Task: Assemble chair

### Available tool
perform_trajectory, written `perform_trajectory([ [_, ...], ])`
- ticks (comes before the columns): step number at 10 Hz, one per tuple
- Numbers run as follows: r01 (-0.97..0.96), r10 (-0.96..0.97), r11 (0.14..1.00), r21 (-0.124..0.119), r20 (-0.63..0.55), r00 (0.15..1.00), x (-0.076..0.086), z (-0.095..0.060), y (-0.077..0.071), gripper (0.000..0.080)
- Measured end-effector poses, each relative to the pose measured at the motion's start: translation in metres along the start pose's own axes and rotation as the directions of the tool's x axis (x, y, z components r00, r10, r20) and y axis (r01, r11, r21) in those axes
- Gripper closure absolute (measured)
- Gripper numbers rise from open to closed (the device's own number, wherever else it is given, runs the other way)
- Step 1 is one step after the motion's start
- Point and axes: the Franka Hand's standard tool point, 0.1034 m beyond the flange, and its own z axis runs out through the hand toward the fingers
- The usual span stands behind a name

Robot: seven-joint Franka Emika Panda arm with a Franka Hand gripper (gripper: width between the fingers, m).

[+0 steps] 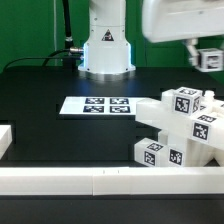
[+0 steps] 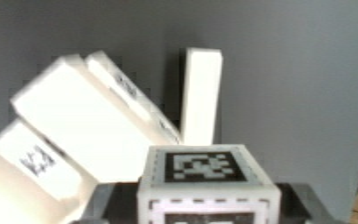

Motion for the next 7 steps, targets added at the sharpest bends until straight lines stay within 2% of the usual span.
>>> perform_trajectory([
  [2, 0.054, -0.054, 0.999, -0.005, 0.014, 0.998, 0.000, 0.017, 0.003, 0.0520],
  [5, 0.047, -0.047, 0.999, -0.006, 0.016, 0.999, 0.000, 0.018, 0.005, 0.0520],
  [7, 0.093, -0.092, 0.995, -0.021, 0.023, 0.995, 0.003, 0.020, 0.012, 0.0520],
])
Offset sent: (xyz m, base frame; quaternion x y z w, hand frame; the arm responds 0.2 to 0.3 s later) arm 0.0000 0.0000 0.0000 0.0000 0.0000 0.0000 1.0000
